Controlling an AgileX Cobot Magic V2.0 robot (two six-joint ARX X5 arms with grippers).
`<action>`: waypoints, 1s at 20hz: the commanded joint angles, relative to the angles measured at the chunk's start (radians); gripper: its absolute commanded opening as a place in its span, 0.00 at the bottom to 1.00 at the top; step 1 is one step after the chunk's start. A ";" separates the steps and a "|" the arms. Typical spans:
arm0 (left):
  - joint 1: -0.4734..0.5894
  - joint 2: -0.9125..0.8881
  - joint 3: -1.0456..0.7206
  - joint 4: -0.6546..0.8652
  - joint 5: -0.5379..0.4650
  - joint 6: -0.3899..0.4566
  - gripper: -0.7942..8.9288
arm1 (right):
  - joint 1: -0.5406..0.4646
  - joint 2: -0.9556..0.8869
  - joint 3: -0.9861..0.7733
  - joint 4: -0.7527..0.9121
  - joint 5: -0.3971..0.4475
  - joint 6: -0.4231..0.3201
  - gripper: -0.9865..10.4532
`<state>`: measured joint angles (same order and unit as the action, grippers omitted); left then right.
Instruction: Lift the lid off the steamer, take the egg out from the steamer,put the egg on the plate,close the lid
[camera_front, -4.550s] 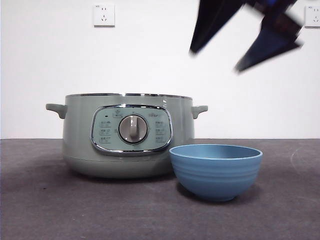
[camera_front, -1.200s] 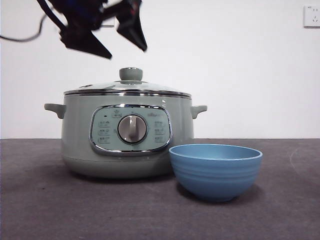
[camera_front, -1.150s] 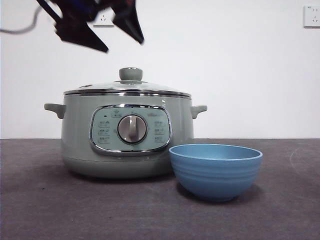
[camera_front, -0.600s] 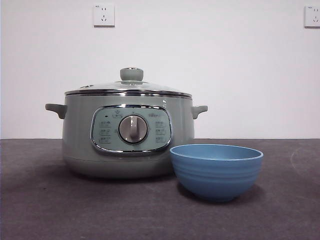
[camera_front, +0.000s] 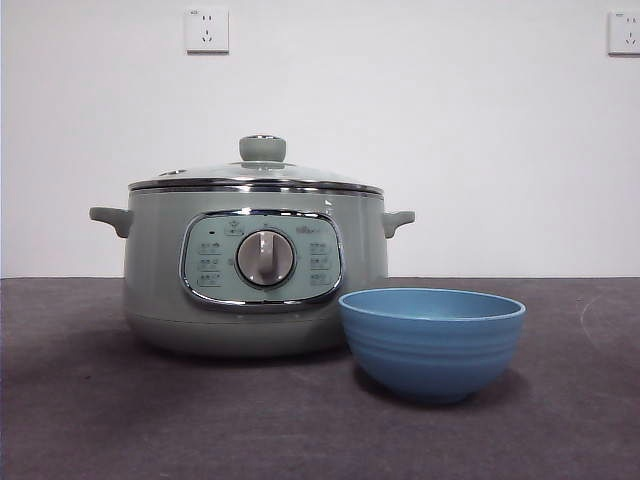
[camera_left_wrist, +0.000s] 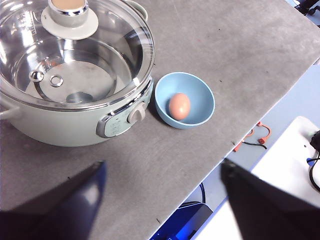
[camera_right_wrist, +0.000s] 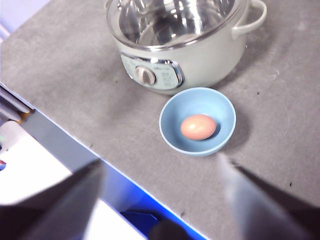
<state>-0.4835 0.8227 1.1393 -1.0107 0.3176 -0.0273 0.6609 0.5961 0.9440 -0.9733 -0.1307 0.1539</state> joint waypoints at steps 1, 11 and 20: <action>0.001 -0.001 -0.005 -0.001 0.001 0.003 0.08 | 0.001 -0.001 -0.007 0.004 -0.002 0.003 0.07; 0.001 -0.001 -0.005 -0.001 -0.002 0.005 0.08 | 0.001 -0.001 -0.007 0.003 0.002 0.003 0.09; 0.001 -0.001 -0.005 0.012 -0.015 0.014 0.08 | 0.001 -0.001 -0.007 0.003 0.002 0.003 0.09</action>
<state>-0.4835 0.8227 1.1393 -1.0069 0.3027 -0.0242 0.6609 0.5961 0.9440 -0.9733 -0.1295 0.1535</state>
